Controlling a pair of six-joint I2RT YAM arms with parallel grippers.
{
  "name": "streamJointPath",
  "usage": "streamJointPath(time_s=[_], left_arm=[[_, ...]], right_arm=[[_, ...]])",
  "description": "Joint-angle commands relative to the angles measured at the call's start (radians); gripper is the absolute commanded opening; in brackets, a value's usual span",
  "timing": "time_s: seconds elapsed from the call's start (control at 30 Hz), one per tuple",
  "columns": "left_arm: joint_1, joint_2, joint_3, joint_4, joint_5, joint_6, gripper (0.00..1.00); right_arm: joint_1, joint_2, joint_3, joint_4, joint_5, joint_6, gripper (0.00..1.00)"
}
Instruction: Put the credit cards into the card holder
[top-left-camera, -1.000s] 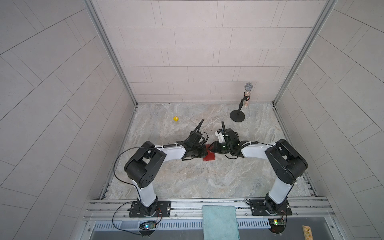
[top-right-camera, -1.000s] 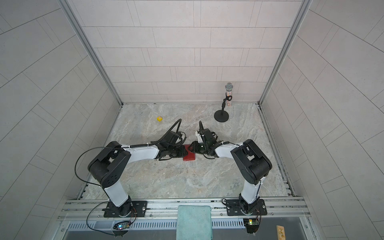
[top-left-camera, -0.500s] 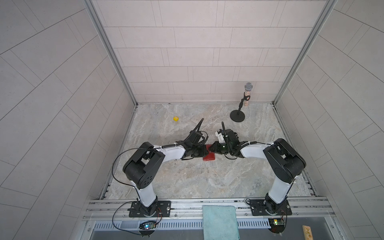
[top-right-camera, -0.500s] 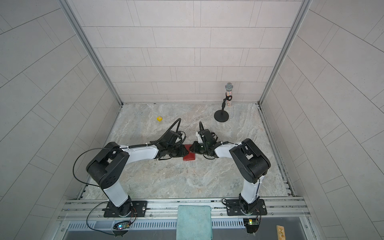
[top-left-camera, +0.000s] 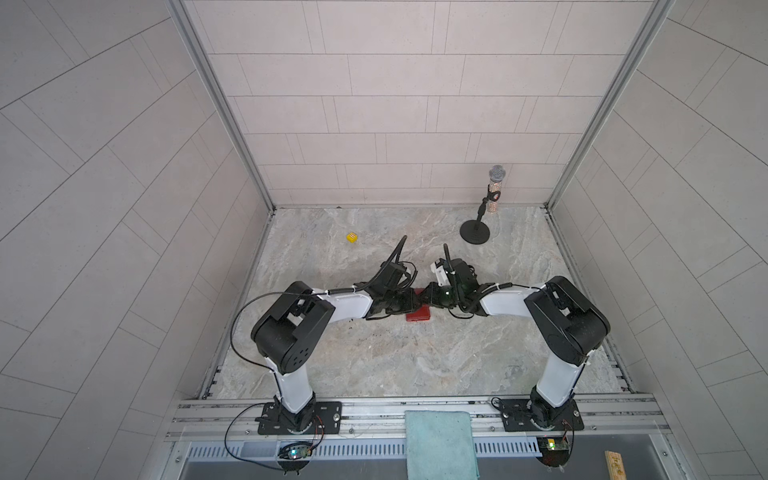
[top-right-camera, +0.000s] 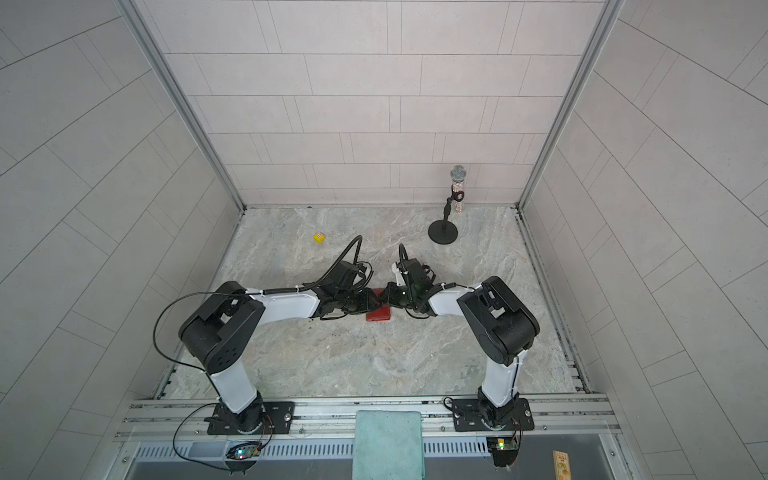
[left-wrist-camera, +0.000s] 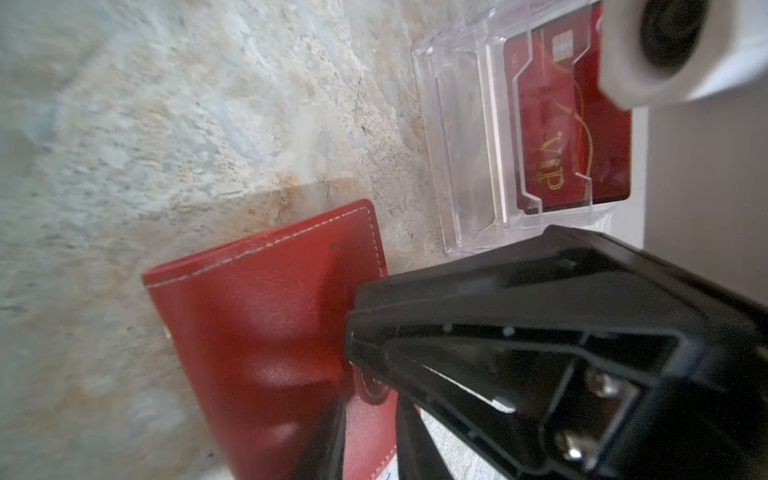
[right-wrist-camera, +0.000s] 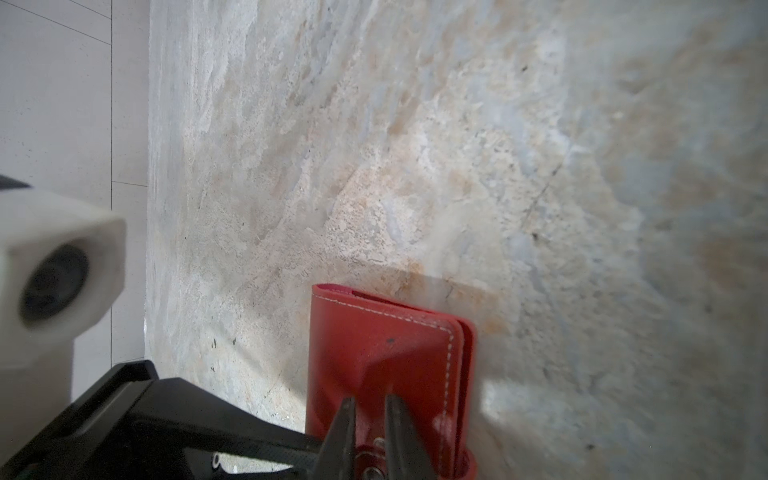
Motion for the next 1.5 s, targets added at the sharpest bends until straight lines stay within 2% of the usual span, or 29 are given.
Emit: streamJointPath(time_s=[0.0, 0.33, 0.5, 0.53, 0.73, 0.87, 1.0, 1.07, 1.13, 1.27, 1.47], left_arm=[[-0.002, 0.028, 0.005, 0.048, -0.001, -0.012, 0.27], [-0.002, 0.063, -0.003, 0.091, -0.028, -0.061, 0.22], [-0.002, 0.059, -0.015, 0.114, -0.030, -0.071, 0.01], [-0.002, 0.058, -0.016, 0.114, -0.031, -0.070, 0.00], [-0.002, 0.037, -0.030, 0.104, -0.041, -0.060, 0.00], [-0.002, 0.022, -0.035, 0.095, -0.046, -0.055, 0.00], [-0.002, 0.006, -0.030, 0.080, -0.043, -0.046, 0.00], [-0.002, 0.000, -0.021, 0.066, -0.040, -0.037, 0.00], [-0.002, -0.006, -0.014, 0.053, -0.041, -0.028, 0.00], [-0.002, -0.019, -0.005, 0.025, -0.053, -0.021, 0.00], [-0.002, -0.022, 0.004, 0.005, -0.046, 0.012, 0.00]], right_arm=[[0.007, 0.031, -0.016, -0.008, 0.008, 0.012, 0.16], [0.007, 0.031, -0.026, 0.012, -0.001, 0.023, 0.15], [0.006, 0.022, -0.030, 0.027, -0.014, 0.036, 0.15], [0.007, 0.018, -0.030, 0.026, -0.015, 0.036, 0.15], [0.005, -0.043, -0.011, -0.025, -0.011, 0.015, 0.18], [0.005, -0.112, 0.020, -0.149, 0.039, -0.050, 0.23], [-0.002, -0.161, 0.044, -0.271, 0.110, -0.125, 0.24], [-0.009, -0.159, 0.050, -0.289, 0.098, -0.146, 0.24], [-0.011, -0.144, 0.067, -0.304, 0.069, -0.166, 0.23], [-0.009, -0.112, 0.105, -0.359, 0.060, -0.197, 0.13], [-0.008, -0.053, 0.171, -0.416, 0.033, -0.259, 0.11]])
